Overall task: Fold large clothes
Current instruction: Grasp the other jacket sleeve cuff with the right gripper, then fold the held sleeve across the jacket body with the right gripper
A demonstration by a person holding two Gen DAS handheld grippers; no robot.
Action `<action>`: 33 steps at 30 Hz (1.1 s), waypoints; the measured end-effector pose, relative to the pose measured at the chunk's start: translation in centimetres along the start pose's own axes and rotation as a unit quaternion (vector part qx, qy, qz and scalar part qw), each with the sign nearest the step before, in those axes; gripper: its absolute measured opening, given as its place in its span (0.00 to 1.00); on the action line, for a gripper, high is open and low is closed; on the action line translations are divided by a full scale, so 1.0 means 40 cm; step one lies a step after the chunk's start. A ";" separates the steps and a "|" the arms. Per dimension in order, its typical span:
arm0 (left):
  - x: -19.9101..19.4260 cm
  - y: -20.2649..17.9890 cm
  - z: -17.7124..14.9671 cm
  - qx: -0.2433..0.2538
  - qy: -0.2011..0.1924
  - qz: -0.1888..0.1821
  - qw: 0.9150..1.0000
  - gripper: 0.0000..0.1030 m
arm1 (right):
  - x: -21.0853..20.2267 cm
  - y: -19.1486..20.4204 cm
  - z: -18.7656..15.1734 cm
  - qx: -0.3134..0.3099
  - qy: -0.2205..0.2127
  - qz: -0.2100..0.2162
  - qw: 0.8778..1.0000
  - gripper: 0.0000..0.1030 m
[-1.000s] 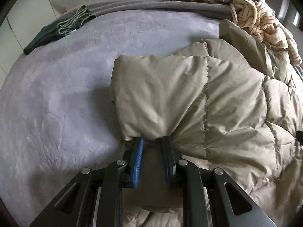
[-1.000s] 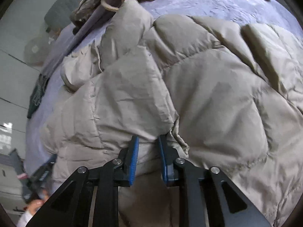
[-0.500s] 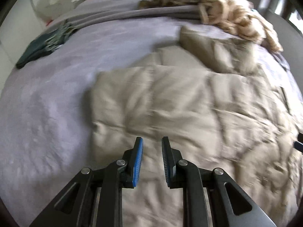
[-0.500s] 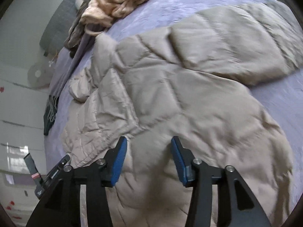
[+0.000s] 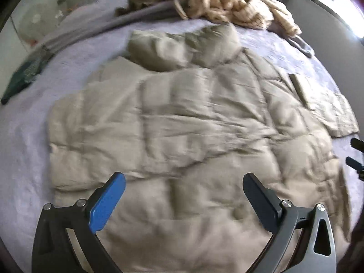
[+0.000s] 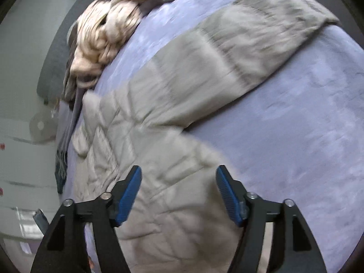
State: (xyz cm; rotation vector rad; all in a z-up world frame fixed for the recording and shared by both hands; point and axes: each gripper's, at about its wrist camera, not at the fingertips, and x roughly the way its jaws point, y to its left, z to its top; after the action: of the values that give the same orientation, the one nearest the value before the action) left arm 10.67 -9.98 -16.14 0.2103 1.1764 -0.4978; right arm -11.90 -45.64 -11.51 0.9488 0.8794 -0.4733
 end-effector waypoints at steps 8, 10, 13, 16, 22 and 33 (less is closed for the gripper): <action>0.009 -0.166 0.012 0.014 0.011 -0.018 1.000 1.00 | -0.083 -0.193 0.110 0.101 -0.059 0.035 0.993 1.00; 0.008 -0.197 0.014 0.017 0.011 -0.018 1.000 1.00 | -0.092 -0.226 0.128 0.116 -0.071 0.035 0.990 1.00; 0.010 -0.232 0.016 0.018 0.013 -0.022 0.999 1.00 | -0.097 -0.267 0.167 0.124 -0.082 0.023 0.989 1.00; 0.016 -0.258 0.022 0.018 0.015 -0.026 0.999 1.00 | -0.085 -0.314 0.220 0.155 -0.082 0.047 0.983 1.00; 0.022 -0.286 0.041 0.018 0.014 -0.026 0.999 1.00 | -0.061 -0.381 0.326 0.229 -0.118 0.137 0.956 1.00; 0.019 -0.241 0.059 0.005 -0.001 -0.010 1.000 1.00 | 0.002 -0.359 0.420 0.286 -0.097 0.180 0.936 0.06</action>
State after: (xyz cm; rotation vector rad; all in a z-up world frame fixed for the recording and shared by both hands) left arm 8.25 -19.58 -14.99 0.2072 1.1751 -0.5209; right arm -14.51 -67.46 -13.91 1.5354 0.3690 -0.5043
